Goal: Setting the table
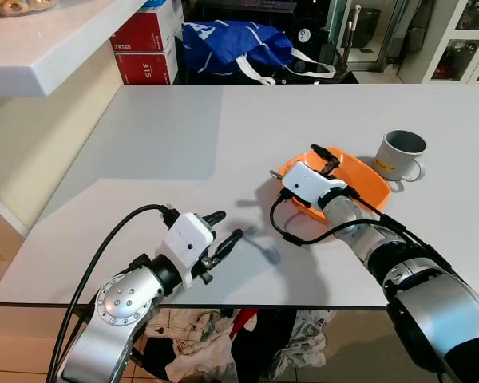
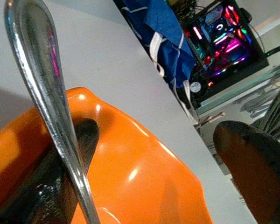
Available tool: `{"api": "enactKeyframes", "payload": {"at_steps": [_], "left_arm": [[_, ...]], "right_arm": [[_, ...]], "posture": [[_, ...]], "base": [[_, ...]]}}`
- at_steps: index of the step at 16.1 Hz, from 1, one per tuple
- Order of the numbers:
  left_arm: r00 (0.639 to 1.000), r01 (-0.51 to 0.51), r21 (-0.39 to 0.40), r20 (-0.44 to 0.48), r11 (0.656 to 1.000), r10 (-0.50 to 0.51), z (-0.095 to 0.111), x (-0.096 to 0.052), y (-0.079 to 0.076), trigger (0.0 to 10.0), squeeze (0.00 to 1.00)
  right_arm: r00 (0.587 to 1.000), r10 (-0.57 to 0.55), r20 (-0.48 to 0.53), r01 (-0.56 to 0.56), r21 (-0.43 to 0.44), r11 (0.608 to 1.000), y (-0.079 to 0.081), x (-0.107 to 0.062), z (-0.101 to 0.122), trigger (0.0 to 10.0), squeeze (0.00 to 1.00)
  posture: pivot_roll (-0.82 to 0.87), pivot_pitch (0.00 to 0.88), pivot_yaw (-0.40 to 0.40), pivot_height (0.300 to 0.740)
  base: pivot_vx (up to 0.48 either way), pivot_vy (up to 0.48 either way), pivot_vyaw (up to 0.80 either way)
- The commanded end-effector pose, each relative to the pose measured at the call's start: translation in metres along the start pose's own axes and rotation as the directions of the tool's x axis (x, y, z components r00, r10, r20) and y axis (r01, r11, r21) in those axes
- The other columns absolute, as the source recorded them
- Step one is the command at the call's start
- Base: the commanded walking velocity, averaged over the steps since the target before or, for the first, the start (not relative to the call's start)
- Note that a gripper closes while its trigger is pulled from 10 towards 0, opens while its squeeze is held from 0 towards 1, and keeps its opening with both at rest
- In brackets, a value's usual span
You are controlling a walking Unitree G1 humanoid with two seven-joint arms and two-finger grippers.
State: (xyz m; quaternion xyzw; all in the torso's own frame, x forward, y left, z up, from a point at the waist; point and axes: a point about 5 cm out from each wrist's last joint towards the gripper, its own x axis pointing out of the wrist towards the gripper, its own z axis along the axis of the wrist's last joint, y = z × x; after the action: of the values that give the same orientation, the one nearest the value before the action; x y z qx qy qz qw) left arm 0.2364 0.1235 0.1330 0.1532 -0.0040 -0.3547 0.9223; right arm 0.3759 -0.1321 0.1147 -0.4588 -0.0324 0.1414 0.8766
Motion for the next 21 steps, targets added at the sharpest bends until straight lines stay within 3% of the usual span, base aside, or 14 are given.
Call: {"api": "enactKeyframes", "payload": {"at_steps": [1,7,8,9,12,17,19,21], "left_arm": [[1.0,0.003,0.015,0.002,1.0,-0.003,0.0,0.001,0.001,10.0,0.0],[1.0,0.001,0.013,0.007,1.0,-0.001,0.001,0.003,0.001,10.0,0.0],[1.0,0.001,0.013,0.008,1.0,-0.001,0.001,0.003,0.001,10.0,0.0],[1.0,0.0,0.014,0.009,1.0,0.0,0.001,0.003,0.001,10.0,0.0],[1.0,0.0,0.015,0.011,1.0,0.0,0.001,0.004,0.0,10.0,0.0],[1.0,-0.001,0.018,0.012,1.0,0.0,0.001,0.005,0.002,10.0,0.0],[1.0,-0.001,0.018,0.013,1.0,0.001,0.002,0.005,0.002,10.0,0.0],[1.0,-0.001,0.018,0.013,1.0,0.001,0.002,0.005,0.002,10.0,0.0]], "right_arm": [[1.0,-0.005,-0.004,0.005,-0.052,0.999,0.0,-0.002,-0.004,10.0,1.0],[0.999,-0.044,-0.002,0.044,-0.051,0.998,-0.01,0.001,-0.002,10.0,1.0],[0.998,-0.059,-0.01,0.059,-0.024,0.998,-0.012,0.001,-0.002,10.0,0.39],[0.997,-0.071,-0.016,0.072,0.011,0.997,-0.014,0.002,-0.002,10.0,0.0],[0.995,-0.099,-0.033,0.102,0.092,0.991,-0.02,0.004,0.0,10.0,0.0],[0.986,-0.13,-0.104,0.159,0.359,0.92,-0.031,0.005,-0.004,10.0,0.0],[0.987,-0.117,-0.106,0.15,0.393,0.907,-0.031,0.006,-0.005,10.0,0.0],[0.989,-0.089,-0.12,0.136,0.471,0.871,-0.028,0.006,-0.006,10.0,0.0]], "posture": [[0.17,0.0,0.04,0.74],[0.17,0.0,0.036,0.74],[0.17,0.0,0.037,0.74],[0.17,0.0,0.037,0.74],[0.17,0.0,0.036,0.74],[0.17,0.0,0.034,0.74],[0.17,0.0,0.034,0.74],[0.17,0.0,0.033,0.74]], "base": [[0.0,0.0,0.0],[0.0,0.0,0.0],[0.0,0.0,0.0],[0.0,0.0,0.0],[0.0,0.0,0.0],[0.0,0.0,0.0],[0.0,0.0,0.0],[0.0,0.0,0.0]]}}
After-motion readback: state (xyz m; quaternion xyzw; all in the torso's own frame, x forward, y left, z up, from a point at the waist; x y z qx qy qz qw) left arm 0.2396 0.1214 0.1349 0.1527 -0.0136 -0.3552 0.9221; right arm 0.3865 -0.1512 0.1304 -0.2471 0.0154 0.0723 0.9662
